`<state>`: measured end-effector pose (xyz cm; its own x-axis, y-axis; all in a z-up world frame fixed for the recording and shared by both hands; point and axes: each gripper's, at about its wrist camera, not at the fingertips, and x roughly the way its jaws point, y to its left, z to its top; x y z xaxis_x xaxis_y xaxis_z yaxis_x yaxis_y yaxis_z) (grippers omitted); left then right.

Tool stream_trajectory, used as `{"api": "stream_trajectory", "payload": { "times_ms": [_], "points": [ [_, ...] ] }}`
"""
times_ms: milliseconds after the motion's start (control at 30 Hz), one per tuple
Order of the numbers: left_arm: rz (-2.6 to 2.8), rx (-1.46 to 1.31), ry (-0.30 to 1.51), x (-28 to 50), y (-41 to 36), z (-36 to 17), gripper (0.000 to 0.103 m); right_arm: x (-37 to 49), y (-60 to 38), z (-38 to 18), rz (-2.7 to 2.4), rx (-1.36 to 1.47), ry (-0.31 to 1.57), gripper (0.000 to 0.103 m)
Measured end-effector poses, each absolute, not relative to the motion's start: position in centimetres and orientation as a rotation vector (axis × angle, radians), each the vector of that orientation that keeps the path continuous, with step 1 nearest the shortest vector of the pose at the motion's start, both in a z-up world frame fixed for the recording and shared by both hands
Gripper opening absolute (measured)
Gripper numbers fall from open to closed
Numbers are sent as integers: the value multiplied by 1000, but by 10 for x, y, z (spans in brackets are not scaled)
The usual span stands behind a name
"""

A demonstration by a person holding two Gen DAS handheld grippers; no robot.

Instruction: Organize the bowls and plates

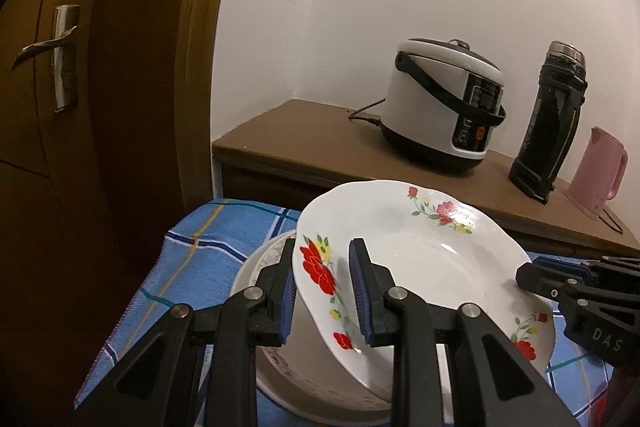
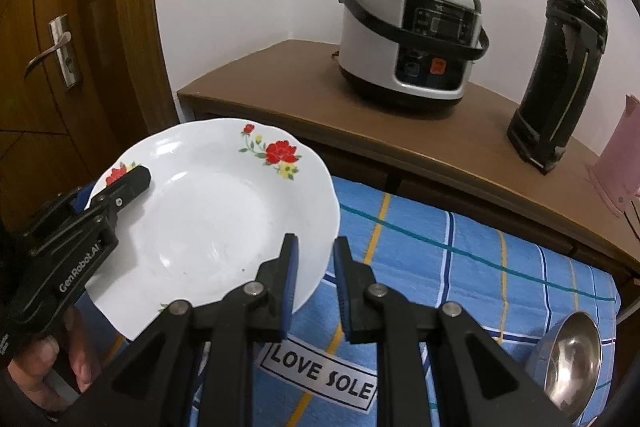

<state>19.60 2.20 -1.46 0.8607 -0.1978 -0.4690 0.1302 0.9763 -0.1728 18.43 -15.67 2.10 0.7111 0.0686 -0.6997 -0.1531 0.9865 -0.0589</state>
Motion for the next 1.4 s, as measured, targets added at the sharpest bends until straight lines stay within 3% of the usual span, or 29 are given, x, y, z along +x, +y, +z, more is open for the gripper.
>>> {"api": "stream_trajectory", "payload": {
  "times_ms": [1400],
  "points": [
    [-69, -144, 608, 215, 32, -33, 27, 215, -144, 4, 152, -152, 802, 18]
  ]
}}
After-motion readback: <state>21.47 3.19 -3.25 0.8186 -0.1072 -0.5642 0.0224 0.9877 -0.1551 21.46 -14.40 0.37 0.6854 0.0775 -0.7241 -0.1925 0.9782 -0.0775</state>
